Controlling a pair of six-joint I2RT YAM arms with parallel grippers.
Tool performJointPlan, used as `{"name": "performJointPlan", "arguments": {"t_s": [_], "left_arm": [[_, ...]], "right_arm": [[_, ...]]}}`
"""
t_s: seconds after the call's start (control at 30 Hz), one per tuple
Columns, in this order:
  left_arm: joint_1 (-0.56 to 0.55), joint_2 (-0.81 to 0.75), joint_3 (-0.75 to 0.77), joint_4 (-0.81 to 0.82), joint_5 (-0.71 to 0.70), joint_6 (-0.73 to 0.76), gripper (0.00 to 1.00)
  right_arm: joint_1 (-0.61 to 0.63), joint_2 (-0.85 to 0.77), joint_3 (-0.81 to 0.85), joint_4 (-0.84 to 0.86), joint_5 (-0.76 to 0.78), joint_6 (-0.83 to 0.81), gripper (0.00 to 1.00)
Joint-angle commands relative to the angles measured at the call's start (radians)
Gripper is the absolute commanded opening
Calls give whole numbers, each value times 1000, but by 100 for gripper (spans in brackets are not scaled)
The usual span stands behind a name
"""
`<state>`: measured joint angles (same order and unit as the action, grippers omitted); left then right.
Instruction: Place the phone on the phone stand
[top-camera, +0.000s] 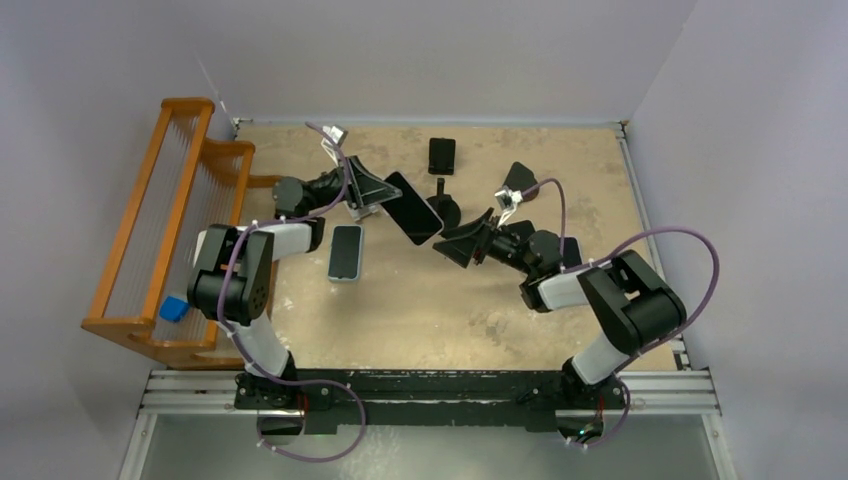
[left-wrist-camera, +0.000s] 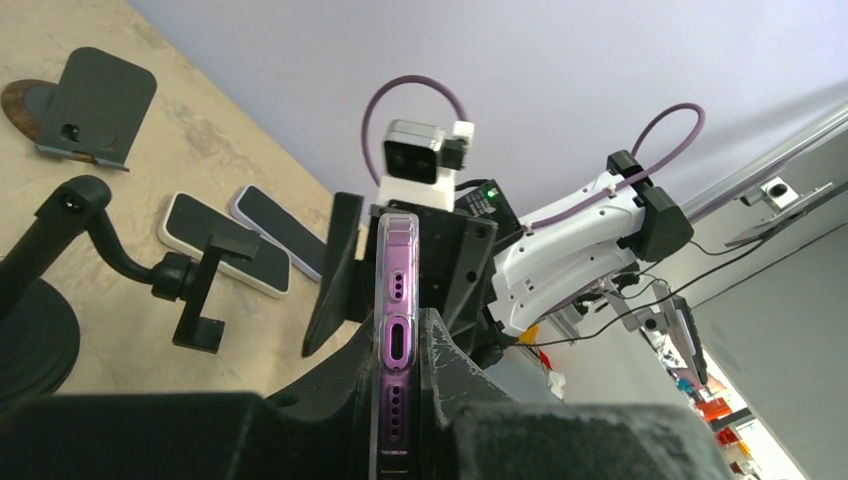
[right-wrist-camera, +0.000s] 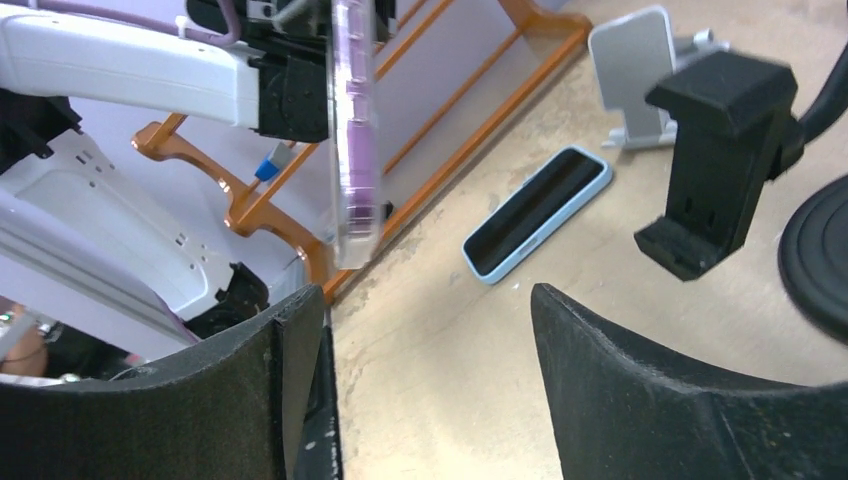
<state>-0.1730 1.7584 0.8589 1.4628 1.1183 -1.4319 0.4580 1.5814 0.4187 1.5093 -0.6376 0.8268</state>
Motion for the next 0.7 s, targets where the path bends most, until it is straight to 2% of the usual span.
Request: {"name": "performJointPlan", "arguments": {"t_s": [0.0,0.23,0.67], "left_arm": [[-24,-9,26,289,-53,-4,0],[-42,9,37,289,-60,11,0],[-43,6,43,238,-73,60,0]], "right_arm": [[-2,49,47,494,-40,142,75],[-1,121,77,687,-75,255,68],[2,5,28,690,-87,183,67]]}}
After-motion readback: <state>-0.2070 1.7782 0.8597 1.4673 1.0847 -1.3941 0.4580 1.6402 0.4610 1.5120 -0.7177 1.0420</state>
